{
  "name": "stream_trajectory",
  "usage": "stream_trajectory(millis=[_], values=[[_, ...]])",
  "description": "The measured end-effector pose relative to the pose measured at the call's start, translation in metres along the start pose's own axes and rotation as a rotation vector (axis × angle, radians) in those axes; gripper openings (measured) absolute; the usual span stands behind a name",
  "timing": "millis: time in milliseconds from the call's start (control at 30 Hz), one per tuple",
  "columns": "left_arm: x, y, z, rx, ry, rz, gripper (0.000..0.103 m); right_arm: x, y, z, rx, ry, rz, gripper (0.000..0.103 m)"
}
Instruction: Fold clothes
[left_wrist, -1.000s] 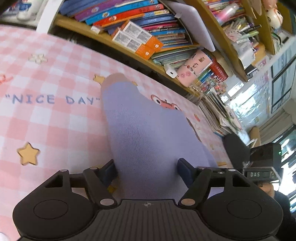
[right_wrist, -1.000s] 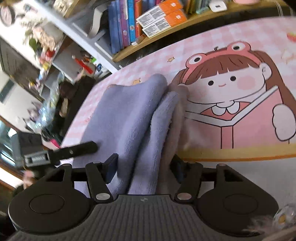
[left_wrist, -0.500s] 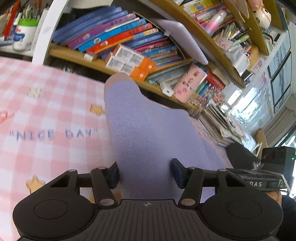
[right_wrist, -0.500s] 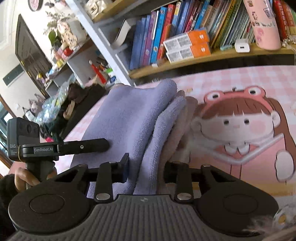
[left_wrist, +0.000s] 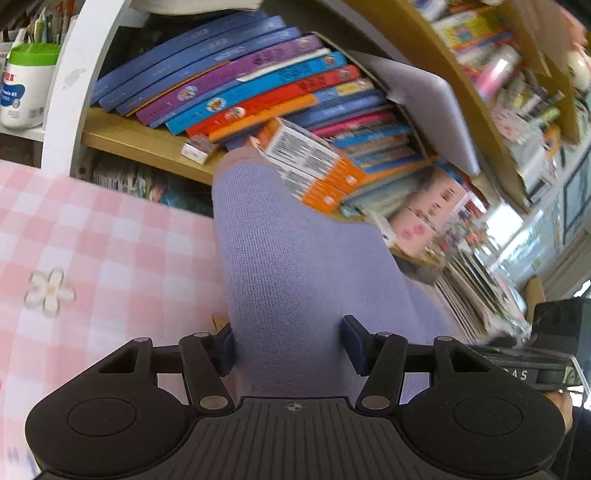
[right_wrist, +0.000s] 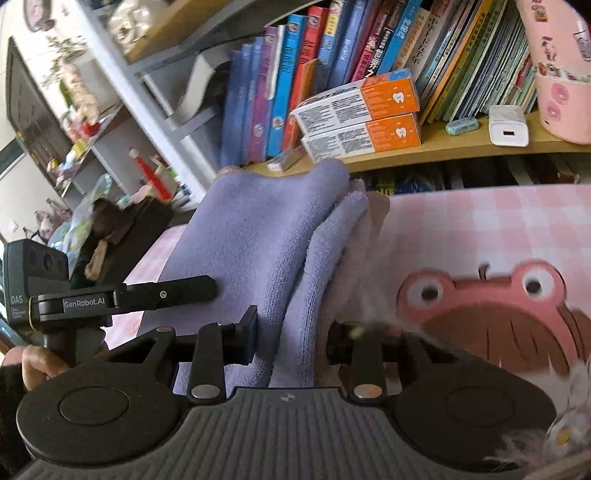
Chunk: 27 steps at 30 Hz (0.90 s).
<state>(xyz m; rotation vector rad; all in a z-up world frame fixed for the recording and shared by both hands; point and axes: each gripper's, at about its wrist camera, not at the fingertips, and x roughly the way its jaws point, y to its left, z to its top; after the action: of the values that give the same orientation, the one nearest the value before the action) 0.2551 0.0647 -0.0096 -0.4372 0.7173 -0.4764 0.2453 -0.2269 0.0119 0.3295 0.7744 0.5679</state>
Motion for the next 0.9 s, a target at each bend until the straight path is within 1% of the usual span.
stream_trajectory(millis=[200, 367, 533, 567, 600, 633, 667, 700, 767, 833, 900], values=[[0.028, 0.019, 0.016, -0.055, -0.001, 0.002, 0.056, 0.030, -0.022, 0.021, 0.048, -0.009, -0.003, 0.030], [0.041, 0.033, 0.019, -0.123, -0.020, -0.034, 0.056, 0.039, -0.045, 0.026, 0.114, -0.041, 0.024, 0.031], [0.048, 0.041, 0.018, -0.158, -0.051, -0.039, 0.063, 0.044, -0.055, 0.019, 0.177, -0.065, 0.026, 0.036], [0.046, 0.041, 0.018, -0.160, -0.063, -0.025, 0.065, 0.041, -0.054, 0.018, 0.178, -0.076, 0.019, 0.038], [0.043, 0.040, 0.018, -0.162, -0.075, -0.010, 0.068, 0.036, -0.051, 0.016, 0.164, -0.091, 0.004, 0.042], [0.041, 0.040, 0.018, -0.164, -0.088, 0.005, 0.074, 0.031, -0.049, 0.014, 0.151, -0.106, -0.011, 0.043], [0.036, 0.040, 0.018, -0.156, -0.099, 0.023, 0.078, 0.026, -0.046, 0.012, 0.138, -0.121, -0.025, 0.045], [0.030, 0.039, 0.018, -0.147, -0.111, 0.041, 0.078, 0.021, -0.043, 0.010, 0.125, -0.136, -0.040, 0.051], [0.016, 0.037, 0.017, -0.125, -0.130, 0.076, 0.079, 0.010, -0.038, 0.007, 0.098, -0.166, -0.069, 0.058], [-0.004, 0.030, 0.012, -0.087, -0.157, 0.117, 0.079, 0.000, -0.032, 0.003, 0.072, -0.196, -0.099, 0.061], [-0.023, 0.021, 0.003, -0.049, -0.192, 0.143, 0.082, -0.016, -0.019, -0.008, 0.011, -0.237, -0.134, 0.066]])
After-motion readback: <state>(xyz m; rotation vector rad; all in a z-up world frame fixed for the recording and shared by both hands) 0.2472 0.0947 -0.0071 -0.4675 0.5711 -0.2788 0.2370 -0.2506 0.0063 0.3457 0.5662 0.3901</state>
